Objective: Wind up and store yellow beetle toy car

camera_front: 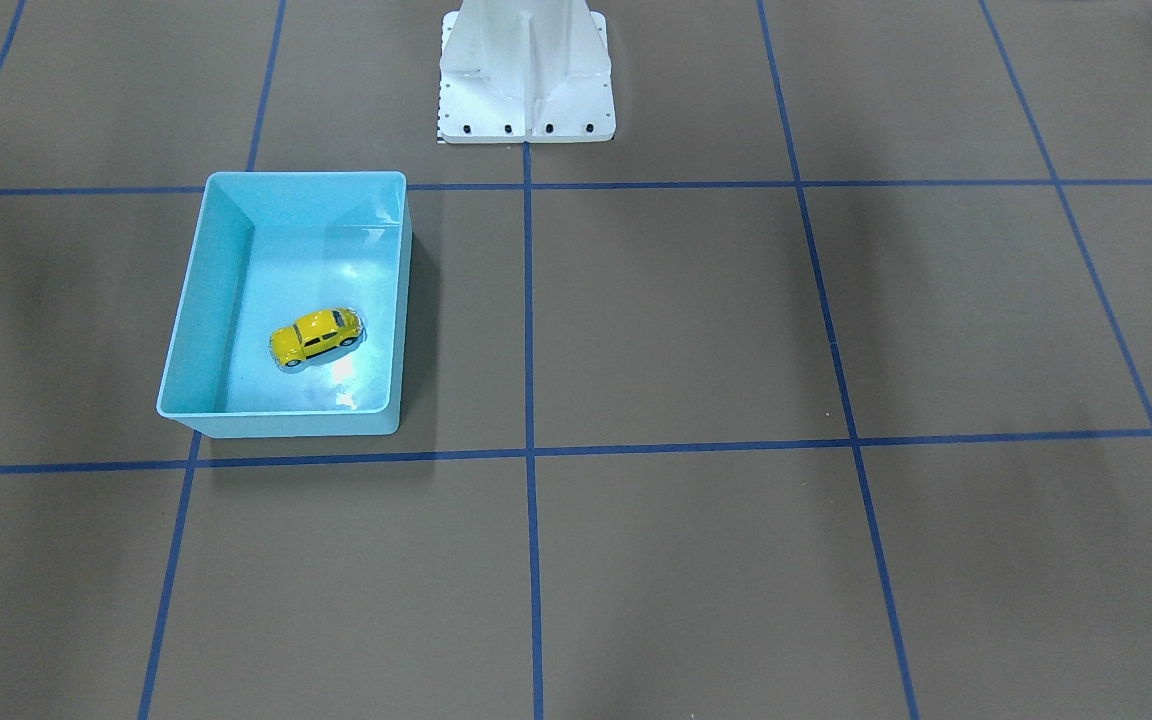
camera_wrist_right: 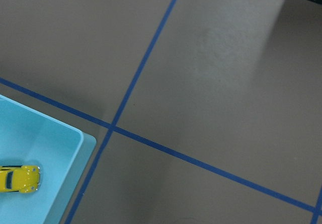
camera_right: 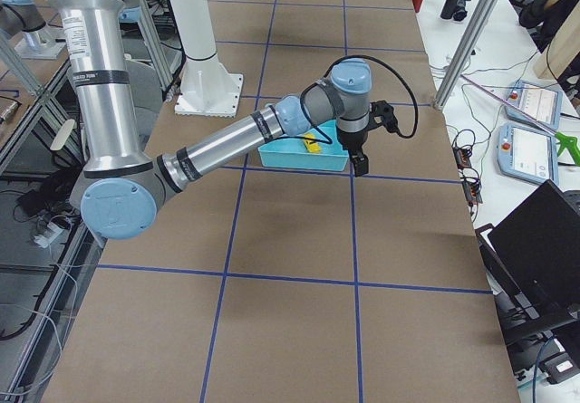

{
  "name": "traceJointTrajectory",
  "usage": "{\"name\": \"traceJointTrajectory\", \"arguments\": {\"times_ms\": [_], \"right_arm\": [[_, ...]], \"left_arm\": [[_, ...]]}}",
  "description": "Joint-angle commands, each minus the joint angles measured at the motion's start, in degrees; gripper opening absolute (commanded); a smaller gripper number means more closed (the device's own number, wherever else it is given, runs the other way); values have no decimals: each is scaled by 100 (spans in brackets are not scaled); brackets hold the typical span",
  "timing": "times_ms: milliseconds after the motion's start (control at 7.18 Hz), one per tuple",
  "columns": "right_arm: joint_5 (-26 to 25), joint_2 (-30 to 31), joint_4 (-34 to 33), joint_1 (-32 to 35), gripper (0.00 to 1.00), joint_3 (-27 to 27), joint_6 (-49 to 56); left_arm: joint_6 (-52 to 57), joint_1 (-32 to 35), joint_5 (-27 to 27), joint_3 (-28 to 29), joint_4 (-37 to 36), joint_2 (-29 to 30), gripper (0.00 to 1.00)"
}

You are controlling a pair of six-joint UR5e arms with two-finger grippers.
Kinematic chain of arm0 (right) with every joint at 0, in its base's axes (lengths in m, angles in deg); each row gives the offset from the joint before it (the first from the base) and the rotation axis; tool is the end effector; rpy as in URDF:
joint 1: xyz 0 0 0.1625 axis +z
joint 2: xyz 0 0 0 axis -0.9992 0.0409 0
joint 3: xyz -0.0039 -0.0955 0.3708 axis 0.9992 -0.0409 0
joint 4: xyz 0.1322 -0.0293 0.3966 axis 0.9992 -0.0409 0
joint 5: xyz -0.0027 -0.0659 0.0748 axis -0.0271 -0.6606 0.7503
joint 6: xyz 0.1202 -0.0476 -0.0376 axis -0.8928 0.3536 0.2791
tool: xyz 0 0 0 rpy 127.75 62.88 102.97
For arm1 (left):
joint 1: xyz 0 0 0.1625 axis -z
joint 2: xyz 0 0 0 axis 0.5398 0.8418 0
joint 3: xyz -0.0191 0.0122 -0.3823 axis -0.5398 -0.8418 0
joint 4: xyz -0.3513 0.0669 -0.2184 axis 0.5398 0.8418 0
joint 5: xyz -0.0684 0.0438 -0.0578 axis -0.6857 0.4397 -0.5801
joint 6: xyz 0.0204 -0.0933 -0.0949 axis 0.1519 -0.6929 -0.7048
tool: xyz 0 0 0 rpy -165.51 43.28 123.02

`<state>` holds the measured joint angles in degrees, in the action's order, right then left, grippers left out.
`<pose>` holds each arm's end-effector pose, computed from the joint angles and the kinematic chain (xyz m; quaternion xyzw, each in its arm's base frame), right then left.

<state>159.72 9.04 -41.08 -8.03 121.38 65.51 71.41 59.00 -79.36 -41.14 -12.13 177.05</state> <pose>-0.0562 -0.5211 0.4207 0.1199 -0.3973 -0.0942 0.9049 -0.0455 -0.4817 0.6149 -0.0623 0.4175 -0.0341 0.9059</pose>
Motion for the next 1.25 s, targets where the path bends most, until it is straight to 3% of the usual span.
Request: {"name": "traceJointTrajectory", "arguments": {"times_ms": [0, 418, 1114], "right_arm": [[25, 338, -55, 158, 100, -304, 9], [-359, 848, -55, 316, 100, -534, 10], [-344, 1043, 6, 651, 100, -912, 273]], "left_arm": [[0, 0, -4, 0, 0, 0, 100], [0, 0, -4, -9, 0, 0, 100], [0, 0, -4, -9, 0, 0, 100]]}}
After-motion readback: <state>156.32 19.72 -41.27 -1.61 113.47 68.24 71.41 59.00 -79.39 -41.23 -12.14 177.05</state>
